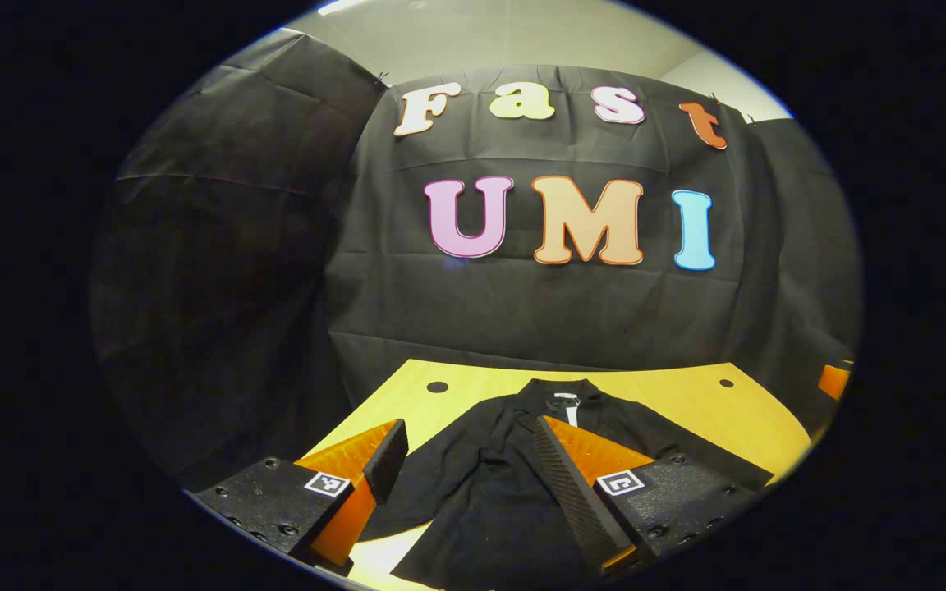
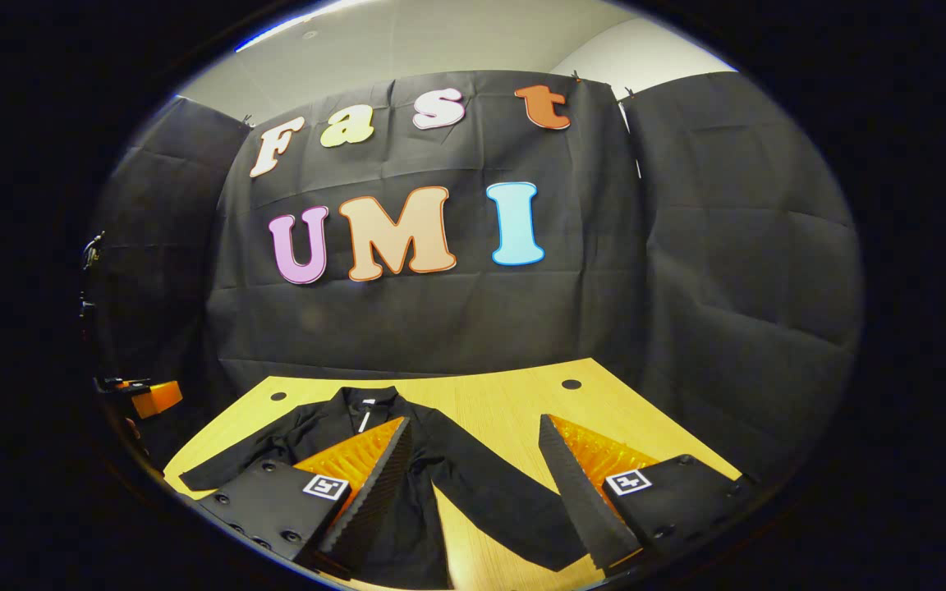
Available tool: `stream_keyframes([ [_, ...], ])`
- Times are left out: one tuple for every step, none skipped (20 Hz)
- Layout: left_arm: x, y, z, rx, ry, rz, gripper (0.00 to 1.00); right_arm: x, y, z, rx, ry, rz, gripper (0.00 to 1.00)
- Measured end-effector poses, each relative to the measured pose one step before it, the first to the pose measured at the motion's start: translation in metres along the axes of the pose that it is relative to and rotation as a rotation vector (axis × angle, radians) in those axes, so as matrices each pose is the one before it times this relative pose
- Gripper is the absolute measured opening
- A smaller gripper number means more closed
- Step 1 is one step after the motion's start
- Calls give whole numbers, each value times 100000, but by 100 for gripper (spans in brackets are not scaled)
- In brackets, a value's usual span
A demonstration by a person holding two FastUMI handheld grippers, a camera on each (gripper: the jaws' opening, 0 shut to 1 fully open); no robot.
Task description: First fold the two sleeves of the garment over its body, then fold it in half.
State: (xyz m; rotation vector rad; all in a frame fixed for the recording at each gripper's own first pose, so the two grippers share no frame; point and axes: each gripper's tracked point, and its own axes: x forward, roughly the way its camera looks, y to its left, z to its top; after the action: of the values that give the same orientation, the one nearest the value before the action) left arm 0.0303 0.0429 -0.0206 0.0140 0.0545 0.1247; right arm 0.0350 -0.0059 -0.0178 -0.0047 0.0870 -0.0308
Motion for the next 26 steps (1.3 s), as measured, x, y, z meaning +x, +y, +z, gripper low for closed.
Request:
stream_keyframes([
  [-16,-112,-48,427,128,-127,93,-53,-149,-172,433,540,-133,94],
  [-49,-140,94,285,-116,22,93,-82,-174,-269,343,306,-334,97],
  [-155,-21,55,91,-228,-61,93,-59,-212,-94,270,133,-222,94],
  [-56,-15,104,269,-248,54,93,-106,-165,-111,181,-5,-247,97],
  [-180,73,120,426,-446,225,93,-36,-206,-13,98,-230,-353,94],
  [-140,94,167,452,-423,148,93,-19,-175,-49,94,-179,-230,97],
  [-11,-80,53,351,-264,212,93,8,-188,-46,76,217,-74,97],
  [-134,49,20,120,-6,402,93,-63,-118,-137,40,447,-132,94],
  [-128,160,14,-377,-194,312,93,-32,-125,0,63,208,60,94],
  [-104,117,-42,-805,109,260,93,-47,-177,82,-85,-319,-52,97],
  [-133,-5,-284,-928,436,382,93,33,-255,118,-325,-505,-179,94],
  [-128,170,-164,-882,405,575,93,123,-289,-100,-580,-161,-365,97],
  [-134,350,-172,-638,168,975,93,261,-347,-161,-626,330,-474,97],
  [-145,355,-191,-246,296,1309,93,244,-374,-429,-297,937,-506,97],
  [-323,469,-217,34,609,1410,93,216,-465,-242,181,967,-440,94],
  [-208,378,-130,118,441,1172,93,80,-496,-201,-43,306,-715,97],
  [-306,466,-135,148,113,1056,93,138,-602,-124,-278,3,-926,94],
  [-82,343,-32,380,290,1092,93,224,-625,-384,-542,221,-1007,94],
  [-163,588,-126,393,288,1713,93,349,-646,-363,-818,576,-1205,97],
  [-93,559,-26,115,181,1446,93,395,-786,-685,-797,1012,-1351,98],
  [-37,438,59,-78,38,1318,93,393,-661,-635,-596,1360,-1413,98],
  [-6,345,219,-19,-333,1169,93,410,-732,-830,-311,1288,-1224,98],
  [-108,252,42,220,-452,1032,93,379,-568,-734,-126,1630,-852,98],
  [-66,351,116,465,-317,970,93,594,-486,-982,-60,1663,-784,98],
  [-7,298,66,910,-181,808,93,550,-373,-902,-76,1897,-544,98],
  [-49,423,75,1067,-358,1437,93,572,-318,-1133,-158,2390,-301,98],
])
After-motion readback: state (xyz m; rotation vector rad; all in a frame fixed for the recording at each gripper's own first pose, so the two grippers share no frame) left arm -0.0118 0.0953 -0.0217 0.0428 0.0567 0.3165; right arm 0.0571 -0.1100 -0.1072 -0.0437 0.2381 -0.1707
